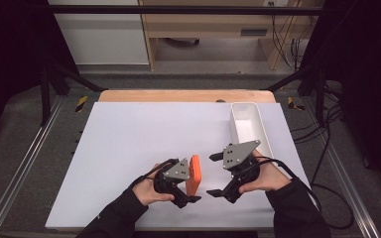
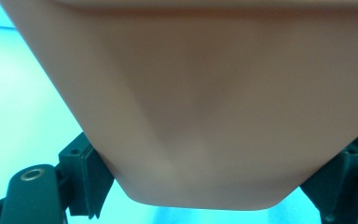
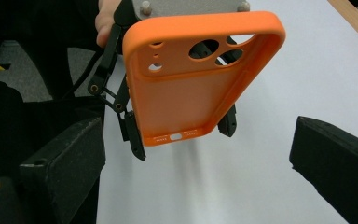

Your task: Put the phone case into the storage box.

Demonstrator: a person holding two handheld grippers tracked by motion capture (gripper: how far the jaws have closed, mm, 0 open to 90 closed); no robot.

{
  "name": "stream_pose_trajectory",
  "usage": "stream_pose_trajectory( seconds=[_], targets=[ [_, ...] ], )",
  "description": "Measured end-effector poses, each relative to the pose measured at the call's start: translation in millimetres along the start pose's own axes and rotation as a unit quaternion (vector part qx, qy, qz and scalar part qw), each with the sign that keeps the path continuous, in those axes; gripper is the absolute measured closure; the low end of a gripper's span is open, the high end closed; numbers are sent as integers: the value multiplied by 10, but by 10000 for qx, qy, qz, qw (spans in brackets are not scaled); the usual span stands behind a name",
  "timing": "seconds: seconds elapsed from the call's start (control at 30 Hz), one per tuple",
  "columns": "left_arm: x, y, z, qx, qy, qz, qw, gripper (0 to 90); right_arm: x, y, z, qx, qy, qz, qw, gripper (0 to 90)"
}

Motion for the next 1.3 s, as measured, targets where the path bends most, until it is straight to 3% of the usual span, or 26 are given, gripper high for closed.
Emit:
stream_pose_trajectory(
  seconds=[0.23, 0.57, 1.3],
  targets=[
    [-23, -3, 18, 25, 147, 31, 9999, 154, -19, -8, -3, -77, 73, -54, 9999, 40],
    [-127, -7, 15, 82, 199, -123, 9997, 154, -45, -26, 35, -116, 104, -55, 9999, 39],
    [-208, 26, -110, 251, 382, -185, 9988, 154, -69, -36, 17, -196, 171, -53, 9996, 39]
  ],
)
Point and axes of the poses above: each handheld gripper's, and its own axes: z roughly backward along the jaws, x roughly out of its underside, y roughly to its right, the point moved 5 cm from there along -z, roughly forward along the jaws, and after that the axes turned 6 degrees about -z, right-handed, at the moved point
